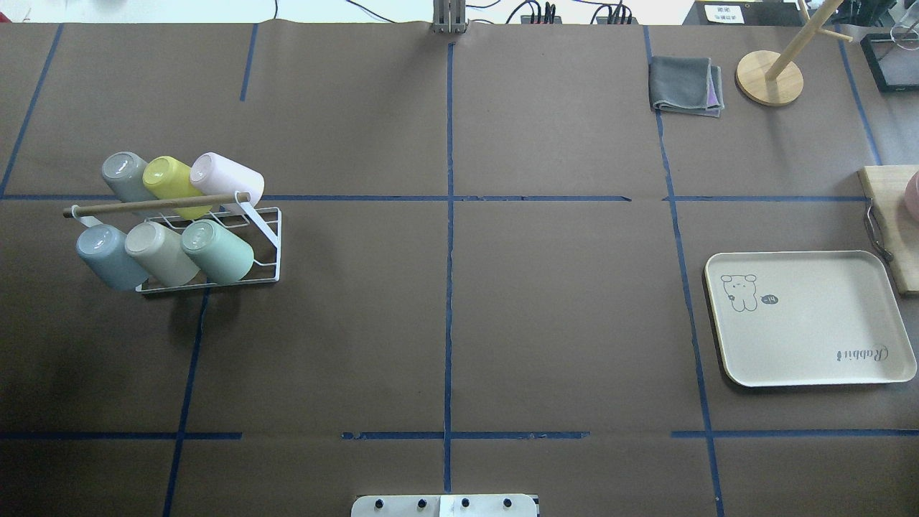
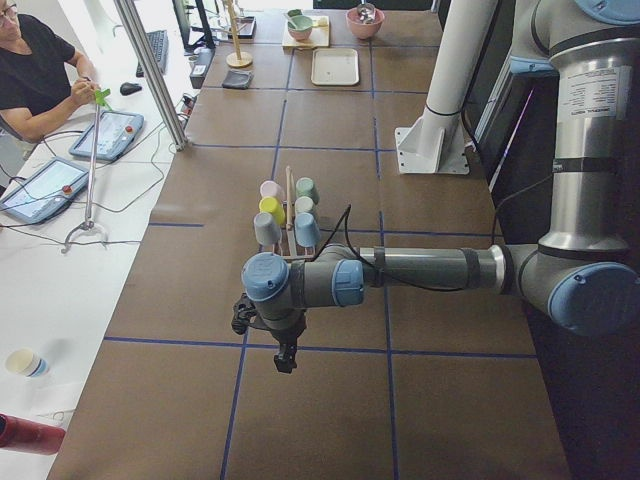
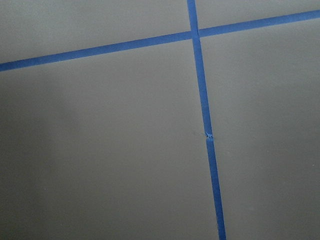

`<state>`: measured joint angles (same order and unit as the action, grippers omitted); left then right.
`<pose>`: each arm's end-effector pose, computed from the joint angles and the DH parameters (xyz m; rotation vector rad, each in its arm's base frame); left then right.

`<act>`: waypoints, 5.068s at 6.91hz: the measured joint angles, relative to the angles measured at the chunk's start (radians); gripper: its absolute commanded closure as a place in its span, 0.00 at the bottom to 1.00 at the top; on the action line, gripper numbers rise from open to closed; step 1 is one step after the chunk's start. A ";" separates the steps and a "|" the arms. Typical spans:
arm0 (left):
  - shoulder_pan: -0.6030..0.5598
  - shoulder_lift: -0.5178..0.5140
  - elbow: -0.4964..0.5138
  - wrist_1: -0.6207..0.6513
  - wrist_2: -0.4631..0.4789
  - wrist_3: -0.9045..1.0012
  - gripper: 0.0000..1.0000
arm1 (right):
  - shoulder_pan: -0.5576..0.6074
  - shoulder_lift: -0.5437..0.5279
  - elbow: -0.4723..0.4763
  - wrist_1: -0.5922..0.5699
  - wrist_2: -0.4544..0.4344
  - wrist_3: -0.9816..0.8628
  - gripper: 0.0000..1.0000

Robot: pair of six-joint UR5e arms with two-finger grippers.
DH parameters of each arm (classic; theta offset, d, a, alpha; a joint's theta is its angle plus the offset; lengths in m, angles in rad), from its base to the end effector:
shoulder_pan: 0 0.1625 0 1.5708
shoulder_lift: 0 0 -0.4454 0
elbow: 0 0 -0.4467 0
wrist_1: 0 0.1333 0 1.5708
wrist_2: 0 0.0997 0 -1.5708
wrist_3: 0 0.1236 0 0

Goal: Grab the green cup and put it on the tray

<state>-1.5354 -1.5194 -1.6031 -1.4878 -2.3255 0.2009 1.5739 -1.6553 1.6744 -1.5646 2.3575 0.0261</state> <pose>-0.0304 -0.5151 0.7156 -0.0346 0.7606 0.1863 0.0474 -0.5108 0.6825 0.0149 -0.7869 0.0177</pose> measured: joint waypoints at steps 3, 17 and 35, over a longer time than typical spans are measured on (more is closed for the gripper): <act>0.000 -0.005 0.000 -0.004 0.000 0.000 0.00 | 0.000 0.005 0.001 0.004 0.006 0.001 0.00; 0.007 -0.025 -0.014 -0.056 0.002 -0.005 0.00 | -0.117 -0.033 0.055 0.131 0.077 0.137 0.00; 0.012 -0.033 -0.037 -0.059 -0.001 -0.077 0.00 | -0.494 -0.198 -0.178 0.885 -0.111 0.752 1.00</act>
<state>-1.5233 -1.5520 -1.6401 -1.5468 -2.3267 0.1242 1.0800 -1.8531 1.4960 -0.6796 2.2469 0.7785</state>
